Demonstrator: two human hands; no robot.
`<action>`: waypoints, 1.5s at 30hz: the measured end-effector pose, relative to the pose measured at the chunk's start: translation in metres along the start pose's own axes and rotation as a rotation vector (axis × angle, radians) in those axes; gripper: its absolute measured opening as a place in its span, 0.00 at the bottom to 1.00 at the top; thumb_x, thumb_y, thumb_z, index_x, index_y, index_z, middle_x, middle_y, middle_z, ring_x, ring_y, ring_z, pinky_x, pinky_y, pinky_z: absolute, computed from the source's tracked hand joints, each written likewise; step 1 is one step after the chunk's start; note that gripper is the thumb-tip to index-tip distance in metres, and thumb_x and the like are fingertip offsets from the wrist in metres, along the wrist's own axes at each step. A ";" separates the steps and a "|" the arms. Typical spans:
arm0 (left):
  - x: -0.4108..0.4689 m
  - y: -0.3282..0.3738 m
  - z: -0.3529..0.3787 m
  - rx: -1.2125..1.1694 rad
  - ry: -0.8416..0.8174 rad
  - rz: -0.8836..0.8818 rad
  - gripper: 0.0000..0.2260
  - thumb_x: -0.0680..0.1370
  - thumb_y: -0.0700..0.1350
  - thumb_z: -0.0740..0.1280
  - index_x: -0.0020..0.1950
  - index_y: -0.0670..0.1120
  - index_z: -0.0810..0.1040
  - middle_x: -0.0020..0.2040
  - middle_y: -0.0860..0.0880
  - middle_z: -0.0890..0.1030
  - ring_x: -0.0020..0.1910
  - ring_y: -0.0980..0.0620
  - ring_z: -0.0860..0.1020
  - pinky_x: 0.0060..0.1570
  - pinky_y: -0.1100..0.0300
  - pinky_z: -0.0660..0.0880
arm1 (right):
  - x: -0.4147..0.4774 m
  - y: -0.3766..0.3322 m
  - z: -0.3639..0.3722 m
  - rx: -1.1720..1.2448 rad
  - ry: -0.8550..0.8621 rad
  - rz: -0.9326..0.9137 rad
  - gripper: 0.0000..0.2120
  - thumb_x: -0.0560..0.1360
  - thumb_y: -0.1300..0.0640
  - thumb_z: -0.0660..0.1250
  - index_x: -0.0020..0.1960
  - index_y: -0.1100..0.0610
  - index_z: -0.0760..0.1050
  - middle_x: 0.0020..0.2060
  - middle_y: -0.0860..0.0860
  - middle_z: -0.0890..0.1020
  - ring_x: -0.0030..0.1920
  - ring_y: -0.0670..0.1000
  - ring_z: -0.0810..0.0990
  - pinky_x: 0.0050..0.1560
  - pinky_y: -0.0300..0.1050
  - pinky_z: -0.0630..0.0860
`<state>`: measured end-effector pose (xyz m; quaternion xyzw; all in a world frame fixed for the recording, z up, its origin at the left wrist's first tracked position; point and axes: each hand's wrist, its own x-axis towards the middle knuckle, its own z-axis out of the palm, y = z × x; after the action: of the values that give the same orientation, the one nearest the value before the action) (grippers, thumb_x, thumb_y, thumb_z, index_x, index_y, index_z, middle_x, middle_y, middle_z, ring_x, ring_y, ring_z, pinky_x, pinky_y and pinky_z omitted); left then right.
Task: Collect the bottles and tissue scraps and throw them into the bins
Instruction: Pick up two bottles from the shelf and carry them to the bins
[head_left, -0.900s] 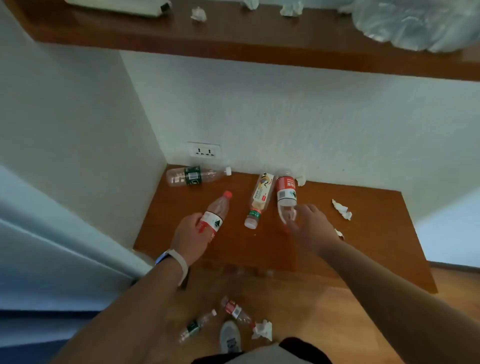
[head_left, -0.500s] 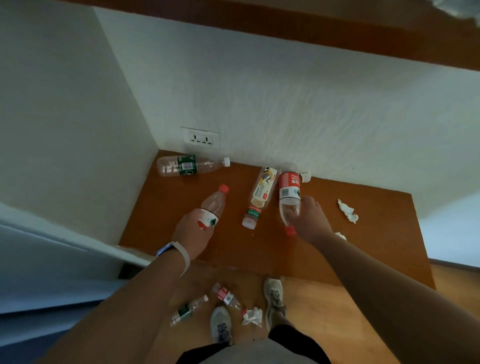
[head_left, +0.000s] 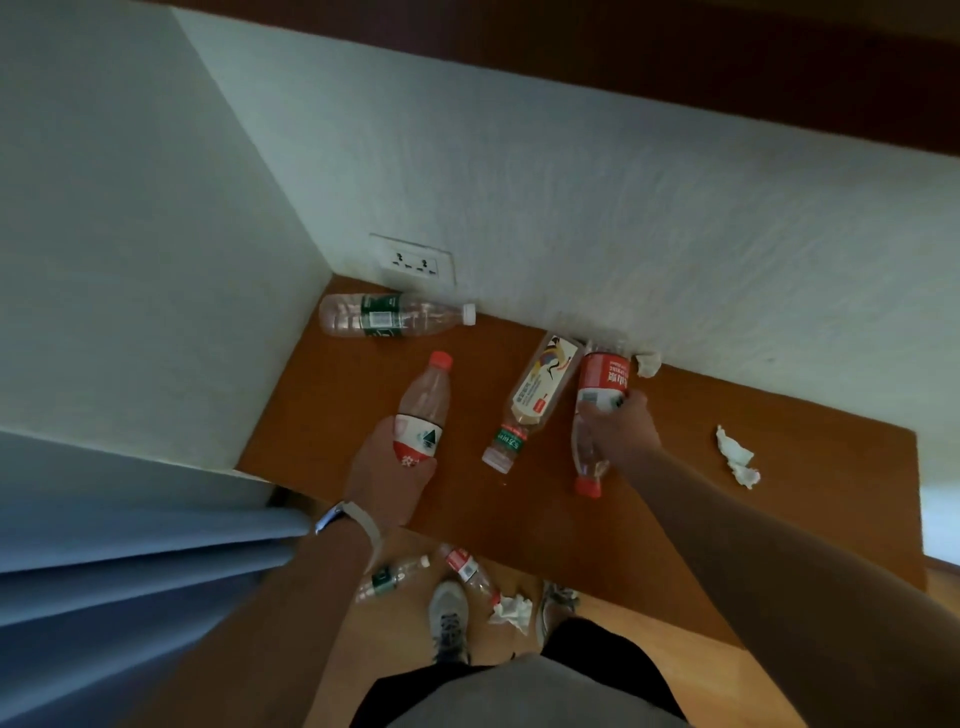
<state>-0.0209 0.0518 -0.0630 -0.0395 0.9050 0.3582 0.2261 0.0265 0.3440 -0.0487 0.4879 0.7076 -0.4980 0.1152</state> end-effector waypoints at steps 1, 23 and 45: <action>-0.001 0.003 0.002 -0.025 0.003 0.003 0.30 0.65 0.58 0.72 0.66 0.55 0.69 0.53 0.51 0.79 0.46 0.50 0.79 0.45 0.47 0.80 | 0.003 -0.001 -0.001 -0.006 -0.008 0.011 0.32 0.73 0.48 0.71 0.70 0.54 0.59 0.59 0.54 0.74 0.54 0.55 0.77 0.51 0.54 0.78; -0.034 0.047 -0.029 -0.392 -0.153 0.217 0.27 0.73 0.47 0.74 0.69 0.56 0.68 0.58 0.57 0.77 0.57 0.53 0.76 0.55 0.51 0.76 | -0.087 0.000 -0.026 0.142 0.055 -0.203 0.23 0.74 0.48 0.70 0.65 0.54 0.69 0.50 0.48 0.80 0.45 0.47 0.81 0.37 0.42 0.78; -0.169 0.104 0.052 -0.347 -0.710 0.455 0.26 0.73 0.49 0.74 0.69 0.57 0.70 0.59 0.56 0.79 0.56 0.55 0.78 0.49 0.56 0.78 | -0.270 0.149 -0.114 0.386 0.473 -0.195 0.27 0.74 0.47 0.71 0.69 0.47 0.64 0.56 0.44 0.78 0.47 0.43 0.79 0.32 0.32 0.73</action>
<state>0.1260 0.1481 0.0426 0.2483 0.6836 0.5364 0.4281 0.3175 0.2858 0.0933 0.5327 0.6509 -0.5044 -0.1954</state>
